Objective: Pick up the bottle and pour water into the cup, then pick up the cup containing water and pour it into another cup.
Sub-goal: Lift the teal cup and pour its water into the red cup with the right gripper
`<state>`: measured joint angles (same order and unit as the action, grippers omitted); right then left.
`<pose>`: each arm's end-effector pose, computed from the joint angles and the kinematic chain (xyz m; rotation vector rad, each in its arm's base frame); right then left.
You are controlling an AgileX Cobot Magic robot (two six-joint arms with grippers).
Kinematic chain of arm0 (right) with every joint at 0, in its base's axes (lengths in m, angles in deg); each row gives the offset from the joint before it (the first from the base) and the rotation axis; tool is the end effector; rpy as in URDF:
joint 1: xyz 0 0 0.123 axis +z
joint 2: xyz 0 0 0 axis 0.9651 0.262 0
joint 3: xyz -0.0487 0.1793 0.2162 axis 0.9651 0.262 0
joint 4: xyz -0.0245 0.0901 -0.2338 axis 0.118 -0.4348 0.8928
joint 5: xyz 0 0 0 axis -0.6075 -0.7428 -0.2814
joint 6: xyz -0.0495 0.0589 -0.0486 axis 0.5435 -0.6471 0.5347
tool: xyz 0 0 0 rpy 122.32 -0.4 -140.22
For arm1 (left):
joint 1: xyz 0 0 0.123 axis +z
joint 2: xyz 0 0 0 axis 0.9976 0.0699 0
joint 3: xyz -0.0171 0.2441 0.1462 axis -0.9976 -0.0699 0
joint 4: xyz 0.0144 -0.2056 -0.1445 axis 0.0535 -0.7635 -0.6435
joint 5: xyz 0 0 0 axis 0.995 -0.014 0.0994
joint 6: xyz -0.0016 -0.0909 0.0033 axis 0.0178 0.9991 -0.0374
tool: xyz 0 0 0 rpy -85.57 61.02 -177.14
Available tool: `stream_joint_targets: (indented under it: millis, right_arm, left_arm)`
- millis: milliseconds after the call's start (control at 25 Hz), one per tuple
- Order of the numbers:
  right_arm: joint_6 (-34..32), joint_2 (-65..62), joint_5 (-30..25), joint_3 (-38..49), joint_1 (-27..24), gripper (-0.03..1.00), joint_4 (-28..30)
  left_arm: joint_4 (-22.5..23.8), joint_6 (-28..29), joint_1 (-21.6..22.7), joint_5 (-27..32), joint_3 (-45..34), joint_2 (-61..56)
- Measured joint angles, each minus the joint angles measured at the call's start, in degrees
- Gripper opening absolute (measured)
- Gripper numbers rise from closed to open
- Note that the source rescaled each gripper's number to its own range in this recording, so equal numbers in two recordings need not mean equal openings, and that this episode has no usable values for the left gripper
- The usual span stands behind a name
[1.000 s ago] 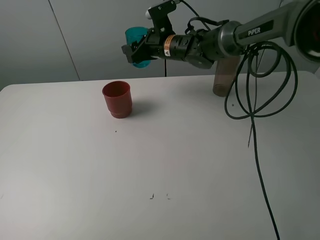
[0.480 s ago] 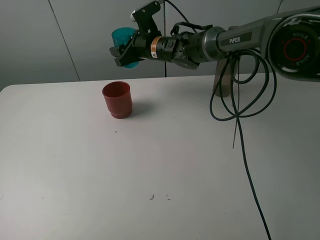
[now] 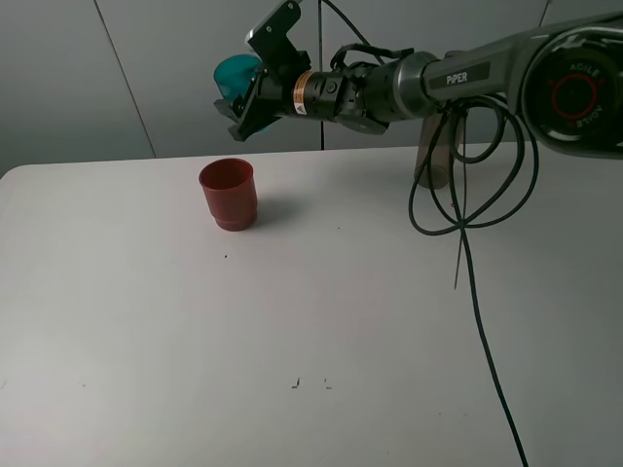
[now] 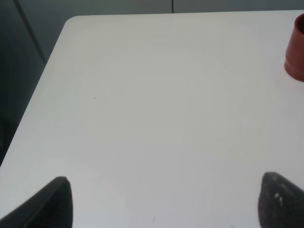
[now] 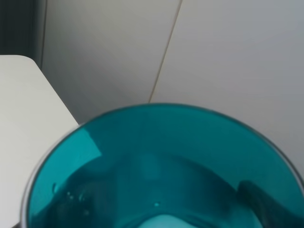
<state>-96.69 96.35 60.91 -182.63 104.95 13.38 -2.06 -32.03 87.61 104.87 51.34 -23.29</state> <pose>0.4559 0.3013 0.1553 -1.0220 1.4970 0.4185 -0.0086 0.0074 0.2787 -0.0823 2.0530 0.1025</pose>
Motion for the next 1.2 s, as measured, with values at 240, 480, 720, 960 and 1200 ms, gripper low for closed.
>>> stream_joint_targets:
  millis: [240, 480, 720, 960, 1200]
  right_arm:
    - [2.5, 0.0, -0.5, 0.0, 0.0, 0.05, 0.0]
    - [3.1, 1.4, -0.5, -0.8, 0.0, 0.05, -0.1]
    - [3.6, 3.3, -1.2, -1.7, 0.0, 0.05, -0.1]
    - [6.2, 3.3, -1.2, -1.7, 0.0, 0.05, -0.1]
    - [11.6, 3.3, -1.2, -1.7, 0.0, 0.05, -0.1]
  left_arm:
    - [0.0, 0.0, 0.0, 0.0, 0.0, 0.0]
    - [0.0, 0.0, 0.0, 0.0, 0.0, 0.0]
    - [0.0, 0.0, 0.0, 0.0, 0.0, 0.0]
    - [0.0, 0.0, 0.0, 0.0, 0.0, 0.0]
    - [0.0, 0.0, 0.0, 0.0, 0.0, 0.0]
